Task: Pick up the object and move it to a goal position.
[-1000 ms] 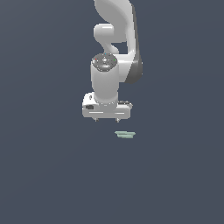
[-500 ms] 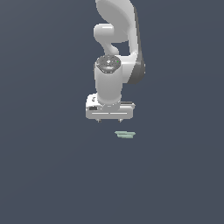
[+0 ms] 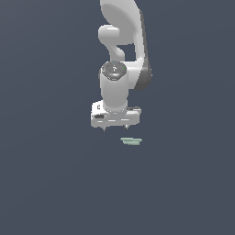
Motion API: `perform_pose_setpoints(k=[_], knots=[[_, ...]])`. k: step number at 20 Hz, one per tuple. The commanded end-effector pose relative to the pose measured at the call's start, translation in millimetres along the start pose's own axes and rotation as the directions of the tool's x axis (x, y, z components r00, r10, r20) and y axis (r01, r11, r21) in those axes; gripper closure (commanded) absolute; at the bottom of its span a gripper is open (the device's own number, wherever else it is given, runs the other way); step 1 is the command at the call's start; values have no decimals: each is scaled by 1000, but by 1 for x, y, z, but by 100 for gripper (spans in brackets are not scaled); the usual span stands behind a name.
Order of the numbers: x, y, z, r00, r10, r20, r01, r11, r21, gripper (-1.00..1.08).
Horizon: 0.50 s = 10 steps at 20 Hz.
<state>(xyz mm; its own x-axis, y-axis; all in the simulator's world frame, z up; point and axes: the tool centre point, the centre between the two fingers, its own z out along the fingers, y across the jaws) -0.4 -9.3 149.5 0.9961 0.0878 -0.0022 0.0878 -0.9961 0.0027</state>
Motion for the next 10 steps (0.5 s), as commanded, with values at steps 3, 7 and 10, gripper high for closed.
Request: perform_pose_setpoints(k=[3, 7, 10], knots=[[0, -3, 10, 997, -81, -5, 81, 997, 5, -100], [-1, -6, 22, 984, -178, -13, 178, 984, 10, -100], [-2, -9, 31, 965, -261, -22, 261, 965, 15, -100]])
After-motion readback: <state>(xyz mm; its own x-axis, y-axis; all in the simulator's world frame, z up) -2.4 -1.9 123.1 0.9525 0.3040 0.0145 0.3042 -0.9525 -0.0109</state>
